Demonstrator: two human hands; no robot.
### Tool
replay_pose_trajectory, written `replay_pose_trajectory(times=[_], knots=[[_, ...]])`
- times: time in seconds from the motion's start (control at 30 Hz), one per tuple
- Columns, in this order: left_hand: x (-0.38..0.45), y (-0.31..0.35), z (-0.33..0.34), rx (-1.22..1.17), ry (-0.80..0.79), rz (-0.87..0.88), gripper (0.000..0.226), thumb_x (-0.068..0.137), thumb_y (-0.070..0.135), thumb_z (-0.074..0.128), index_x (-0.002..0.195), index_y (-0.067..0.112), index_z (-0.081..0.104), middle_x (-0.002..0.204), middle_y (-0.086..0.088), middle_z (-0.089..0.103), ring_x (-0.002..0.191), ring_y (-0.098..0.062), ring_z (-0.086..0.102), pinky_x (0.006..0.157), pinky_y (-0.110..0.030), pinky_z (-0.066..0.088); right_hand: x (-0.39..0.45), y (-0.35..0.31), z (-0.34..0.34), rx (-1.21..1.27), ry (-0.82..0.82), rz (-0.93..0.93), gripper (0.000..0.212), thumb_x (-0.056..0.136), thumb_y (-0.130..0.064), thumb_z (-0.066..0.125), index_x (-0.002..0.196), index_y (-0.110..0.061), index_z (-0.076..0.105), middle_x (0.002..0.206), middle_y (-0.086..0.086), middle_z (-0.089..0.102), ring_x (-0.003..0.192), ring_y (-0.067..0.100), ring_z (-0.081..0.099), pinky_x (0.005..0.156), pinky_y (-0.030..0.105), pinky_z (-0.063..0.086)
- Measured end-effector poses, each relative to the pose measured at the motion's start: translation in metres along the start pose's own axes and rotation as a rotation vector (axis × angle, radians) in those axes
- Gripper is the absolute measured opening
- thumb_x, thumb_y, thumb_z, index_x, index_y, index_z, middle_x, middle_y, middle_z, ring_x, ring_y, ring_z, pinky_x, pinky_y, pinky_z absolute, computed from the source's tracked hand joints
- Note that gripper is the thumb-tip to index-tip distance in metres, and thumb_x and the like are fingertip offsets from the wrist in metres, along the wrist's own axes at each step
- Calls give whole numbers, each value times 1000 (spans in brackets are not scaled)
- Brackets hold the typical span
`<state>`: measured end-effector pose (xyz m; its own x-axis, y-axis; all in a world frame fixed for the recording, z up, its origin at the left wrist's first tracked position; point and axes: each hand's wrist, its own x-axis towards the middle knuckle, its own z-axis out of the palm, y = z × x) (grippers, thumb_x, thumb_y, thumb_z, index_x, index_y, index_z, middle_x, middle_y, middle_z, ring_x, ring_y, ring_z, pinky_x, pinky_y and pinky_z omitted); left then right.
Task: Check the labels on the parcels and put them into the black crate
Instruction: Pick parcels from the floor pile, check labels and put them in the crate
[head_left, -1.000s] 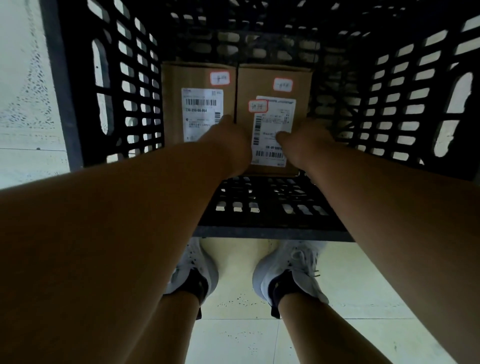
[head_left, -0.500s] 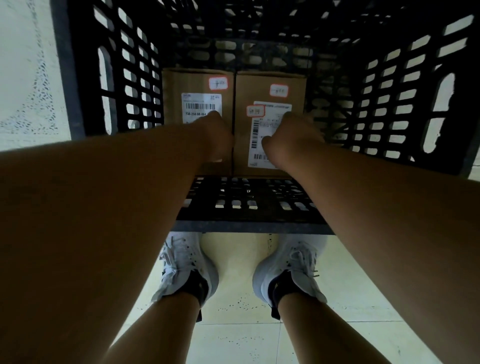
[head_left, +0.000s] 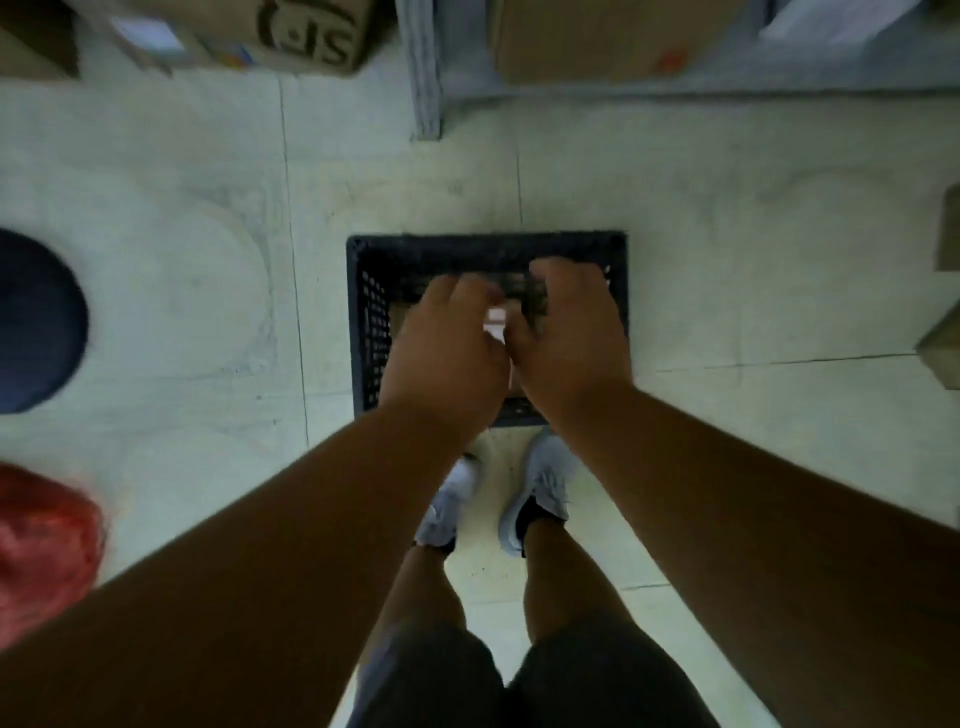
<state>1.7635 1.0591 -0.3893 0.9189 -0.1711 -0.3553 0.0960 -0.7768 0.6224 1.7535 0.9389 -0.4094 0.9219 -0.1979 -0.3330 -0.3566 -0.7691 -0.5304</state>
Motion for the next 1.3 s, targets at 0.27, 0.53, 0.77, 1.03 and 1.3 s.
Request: replay_pose_trajectory(times=[0.27,0.53,0.77,1.03,1.3], knots=[[-80,201,-144,-121,146,363,31,89,12,55,119,19,57,120,-1,54,100,-20,58,85,-38,51,-111,-93,-225,67,414,-14,42,91,-22,63,131,-17,53,131,5,53,112,24,56,94,48,49],[-142,341,-159,23,116,789,32,91,9,54,121,17,59,118,-2,59,99,-16,57,80,-22,38,-205,-64,-373,145,777,99,47,88,-28,66,131,-20,52,129,-1,50,114,18,54,95,47,48],[-186,461,-78,37,-19,975,30,95,17,56,124,21,55,120,3,54,102,-9,55,83,-21,45,-275,51,-459,166,964,309,53,86,-36,69,133,-22,48,133,-2,47,123,18,48,101,42,46],[-221,569,67,-40,-116,950,33,89,17,61,121,23,53,114,7,54,94,-9,56,81,-33,55,-333,203,-540,187,1007,429,60,85,-38,73,136,-22,46,134,-3,46,125,13,45,102,34,45],[-205,636,144,-6,-203,989,32,88,16,61,118,21,53,111,6,53,90,-10,55,76,-32,53,-318,289,-576,334,995,455,68,83,-36,77,140,-22,42,137,-3,44,118,10,48,93,26,45]])
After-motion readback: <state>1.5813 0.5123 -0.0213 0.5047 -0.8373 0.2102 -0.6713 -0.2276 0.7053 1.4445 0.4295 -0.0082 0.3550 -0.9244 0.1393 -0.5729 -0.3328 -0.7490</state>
